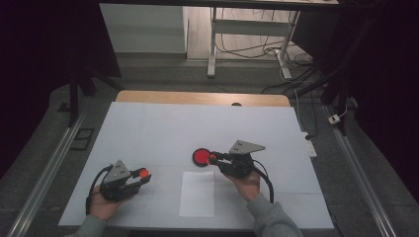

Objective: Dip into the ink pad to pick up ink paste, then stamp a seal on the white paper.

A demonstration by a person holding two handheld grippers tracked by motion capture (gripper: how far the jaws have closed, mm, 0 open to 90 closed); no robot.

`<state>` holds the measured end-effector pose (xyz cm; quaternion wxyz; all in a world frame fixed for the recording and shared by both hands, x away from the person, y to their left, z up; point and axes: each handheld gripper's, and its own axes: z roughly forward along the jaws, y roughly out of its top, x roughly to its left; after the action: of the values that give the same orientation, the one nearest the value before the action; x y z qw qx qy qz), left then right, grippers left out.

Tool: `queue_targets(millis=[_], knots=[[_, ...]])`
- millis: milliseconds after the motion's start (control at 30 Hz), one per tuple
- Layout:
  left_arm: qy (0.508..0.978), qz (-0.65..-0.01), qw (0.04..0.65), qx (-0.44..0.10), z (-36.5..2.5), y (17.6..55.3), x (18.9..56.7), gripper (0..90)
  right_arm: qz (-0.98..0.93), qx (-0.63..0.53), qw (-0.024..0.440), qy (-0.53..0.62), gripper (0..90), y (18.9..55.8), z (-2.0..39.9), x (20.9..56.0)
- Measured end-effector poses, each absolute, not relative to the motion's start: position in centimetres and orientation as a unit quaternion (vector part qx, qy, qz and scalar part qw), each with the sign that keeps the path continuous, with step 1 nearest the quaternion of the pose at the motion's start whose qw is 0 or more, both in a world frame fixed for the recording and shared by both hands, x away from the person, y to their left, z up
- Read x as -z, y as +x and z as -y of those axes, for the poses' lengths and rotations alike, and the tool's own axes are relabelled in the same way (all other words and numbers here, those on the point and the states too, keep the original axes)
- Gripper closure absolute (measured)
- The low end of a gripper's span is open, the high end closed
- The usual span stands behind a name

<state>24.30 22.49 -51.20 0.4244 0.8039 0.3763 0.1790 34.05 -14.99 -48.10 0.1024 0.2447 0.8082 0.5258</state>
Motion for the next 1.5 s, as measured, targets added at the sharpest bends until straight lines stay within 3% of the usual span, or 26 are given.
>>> queue_targets(millis=[600,1500], knots=[[0.806,-0.376,0.420,-0.179,-22.3,24.3,51.3,64.4,-0.804,-0.536,0.099,0.238,71.9,32.1,16.9,47.7],[0.805,-0.377,0.421,-0.181,-22.4,24.3,51.2,64.4,-0.827,-0.520,0.074,0.200,71.9,31.0,14.8,48.3]])
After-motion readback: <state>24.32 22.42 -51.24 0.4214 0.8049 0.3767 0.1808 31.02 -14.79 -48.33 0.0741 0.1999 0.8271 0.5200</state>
